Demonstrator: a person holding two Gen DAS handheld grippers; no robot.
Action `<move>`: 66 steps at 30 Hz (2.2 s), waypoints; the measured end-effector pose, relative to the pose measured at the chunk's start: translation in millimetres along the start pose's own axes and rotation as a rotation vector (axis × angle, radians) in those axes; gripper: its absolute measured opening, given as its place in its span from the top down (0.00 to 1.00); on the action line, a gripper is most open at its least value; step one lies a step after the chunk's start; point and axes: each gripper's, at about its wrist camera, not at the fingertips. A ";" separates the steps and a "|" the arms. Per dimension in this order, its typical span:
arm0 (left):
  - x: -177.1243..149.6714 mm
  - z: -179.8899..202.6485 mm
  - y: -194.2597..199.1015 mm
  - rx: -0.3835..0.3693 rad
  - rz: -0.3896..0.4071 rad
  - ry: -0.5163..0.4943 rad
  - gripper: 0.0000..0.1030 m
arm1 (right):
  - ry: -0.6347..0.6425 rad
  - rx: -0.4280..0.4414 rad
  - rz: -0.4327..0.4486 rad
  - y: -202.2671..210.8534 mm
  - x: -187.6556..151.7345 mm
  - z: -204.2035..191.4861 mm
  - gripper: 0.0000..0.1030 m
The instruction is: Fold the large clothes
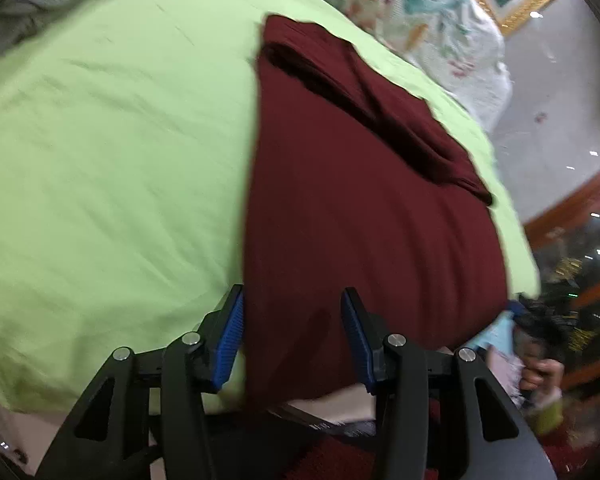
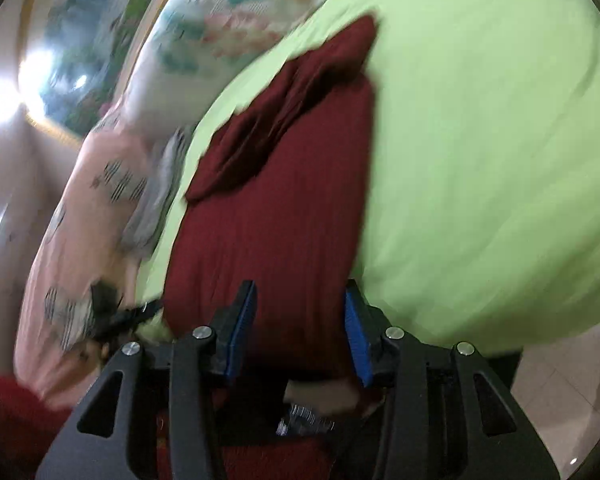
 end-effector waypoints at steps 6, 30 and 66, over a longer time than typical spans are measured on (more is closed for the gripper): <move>-23.9 3.7 -3.7 -0.038 -0.050 -0.056 0.57 | 0.042 0.084 -0.109 -30.6 -34.0 -5.2 0.55; -6.1 24.5 40.3 -0.142 0.108 -0.071 0.95 | 0.109 0.200 0.014 -6.8 -3.1 -55.6 0.95; 276.0 42.8 -120.3 0.094 0.226 0.126 0.85 | -0.164 -0.081 0.145 -96.6 239.0 46.0 0.80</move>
Point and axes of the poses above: each gripper's, at about its wrist camera, not at the fingertips, and y roughly against the way its jaws point, z to its right, x to its top, and after that the axes turned 4 degrees about y, right-handed
